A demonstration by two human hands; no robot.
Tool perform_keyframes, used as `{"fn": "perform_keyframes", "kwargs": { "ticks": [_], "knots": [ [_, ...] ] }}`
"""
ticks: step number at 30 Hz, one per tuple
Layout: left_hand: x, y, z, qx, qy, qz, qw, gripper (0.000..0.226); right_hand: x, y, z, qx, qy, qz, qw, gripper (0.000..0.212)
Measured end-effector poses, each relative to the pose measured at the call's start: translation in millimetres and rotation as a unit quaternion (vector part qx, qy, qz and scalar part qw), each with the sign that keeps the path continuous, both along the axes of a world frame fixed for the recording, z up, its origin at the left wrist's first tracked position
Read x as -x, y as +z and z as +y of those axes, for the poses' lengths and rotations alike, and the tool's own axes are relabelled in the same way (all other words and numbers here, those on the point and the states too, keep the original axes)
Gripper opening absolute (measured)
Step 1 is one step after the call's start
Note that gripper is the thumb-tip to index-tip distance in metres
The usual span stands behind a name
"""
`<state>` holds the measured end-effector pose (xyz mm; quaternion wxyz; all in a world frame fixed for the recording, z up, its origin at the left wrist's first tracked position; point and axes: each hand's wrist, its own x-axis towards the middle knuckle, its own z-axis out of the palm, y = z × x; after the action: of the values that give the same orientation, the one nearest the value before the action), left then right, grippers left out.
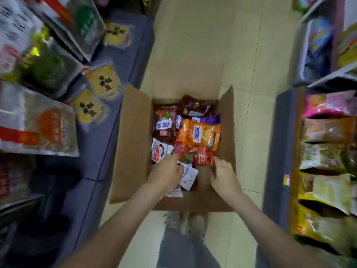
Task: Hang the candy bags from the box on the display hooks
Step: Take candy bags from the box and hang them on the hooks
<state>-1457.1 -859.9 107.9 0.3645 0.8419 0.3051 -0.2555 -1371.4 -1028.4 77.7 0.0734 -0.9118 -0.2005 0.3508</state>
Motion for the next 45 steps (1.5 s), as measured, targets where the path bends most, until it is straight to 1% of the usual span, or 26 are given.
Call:
{"fn": "perform_keyframes", "kwargs": {
  "ticks": [3, 5, 6, 10, 12, 16, 19, 21, 23, 25, 27, 28, 29, 30, 31, 32, 33, 35, 36, 37, 39, 40, 43, 44, 45],
  "knots": [
    [-30, -100, 4, 0.025, 0.007, -0.012, 1.000, 0.031, -34, -100, 14, 0.017, -0.004, -0.041, 0.999, 0.078],
    [-43, -153, -3, 0.045, 0.010, -0.011, 0.999, 0.027, -59, -159, 29, 0.039, 0.026, -0.063, 0.997, 0.095],
    [-48, -175, -7, 0.051, 0.014, -0.011, 0.999, 0.026, -71, -185, 37, 0.051, 0.045, -0.072, 0.995, 0.102],
    [-45, -237, -22, 0.086, 0.037, -0.004, 0.996, 0.029, -107, -261, 61, 0.118, 0.093, -0.072, 0.986, 0.115],
    [-37, -252, -25, 0.102, 0.037, 0.009, 0.994, 0.030, -117, -280, 68, 0.165, 0.127, -0.099, 0.973, 0.118],
    [-20, -255, -27, 0.107, 0.050, 0.023, 0.993, 0.030, -121, -296, 73, 0.243, 0.205, -0.156, 0.935, 0.116],
    [-10, -246, -29, 0.112, 0.076, 0.023, 0.991, 0.027, -120, -300, 72, 0.252, 0.239, -0.211, 0.914, 0.108],
    [-3, -241, -32, 0.123, 0.092, 0.018, 0.988, 0.027, -114, -293, 72, 0.234, 0.244, -0.220, 0.915, 0.102],
    [3, -227, -35, 0.140, 0.127, 0.020, 0.982, 0.026, -106, -274, 75, 0.219, 0.220, -0.186, 0.932, 0.092],
    [8, -207, -38, 0.161, 0.183, 0.022, 0.970, 0.023, -99, -241, 80, 0.209, 0.159, -0.119, 0.958, 0.085],
    [12, -180, -38, 0.182, 0.250, 0.035, 0.950, 0.019, -90, -196, 79, 0.193, 0.038, 0.013, 0.980, 0.082],
    [12, -162, -39, 0.199, 0.288, 0.047, 0.935, 0.017, -86, -167, 74, 0.174, -0.037, 0.095, 0.980, 0.078],
    [11, -140, -40, 0.231, 0.338, 0.055, 0.910, 0.016, -81, -136, 66, 0.152, -0.099, 0.175, 0.968, 0.067],
    [8, -115, -40, 0.279, 0.393, 0.066, 0.874, 0.015, -73, -103, 59, 0.123, -0.147, 0.243, 0.951, 0.047],
    [5, -88, -40, 0.331, 0.443, 0.076, 0.830, 0.013, -62, -69, 53, 0.093, -0.180, 0.288, 0.936, 0.031],
    [2, -60, -39, 0.374, 0.475, 0.083, 0.792, 0.011, -50, -36, 49, 0.064, -0.202, 0.316, 0.925, 0.028],
    [2, -31, -38, 0.403, 0.483, 0.074, 0.774, 0.015, -36, -3, 47, 0.036, -0.209, 0.331, 0.920, 0.039],
    [9, 21, -40, 0.416, 0.474, 0.043, 0.775, 0.034, -8, 58, 45, -0.003, -0.198, 0.321, 0.926, 0.068],
    [17, 46, -42, 0.416, 0.476, 0.027, 0.774, 0.039, 4, 85, 43, -0.022, -0.186, 0.305, 0.934, 0.078],
    [28, 79, -43, 0.417, 0.476, 0.007, 0.774, 0.042, 18, 119, 42, -0.039, -0.166, 0.286, 0.943, 0.083],
    [43, 116, -42, 0.431, 0.463, -0.024, 0.774, 0.052, 35, 154, 44, -0.056, -0.114, 0.238, 0.963, 0.082],
    [56, 144, -43, 0.434, 0.468, -0.045, 0.769, 0.059, 46, 179, 45, -0.066, -0.071, 0.211, 0.973, 0.082],
    [95, 203, -44, 0.377, 0.500, -0.111, 0.772, 0.083, 84, 251, 60, -0.084, 0.037, 0.140, 0.986, 0.084],
    [109, 213, -42, 0.358, 0.518, -0.143, 0.763, 0.093, 98, 273, 67, -0.089, 0.070, 0.124, 0.986, 0.082],
    [120, 227, -41, 0.346, 0.551, -0.169, 0.741, 0.104, 112, 294, 74, -0.096, 0.107, 0.110, 0.983, 0.080]
  ]
}}
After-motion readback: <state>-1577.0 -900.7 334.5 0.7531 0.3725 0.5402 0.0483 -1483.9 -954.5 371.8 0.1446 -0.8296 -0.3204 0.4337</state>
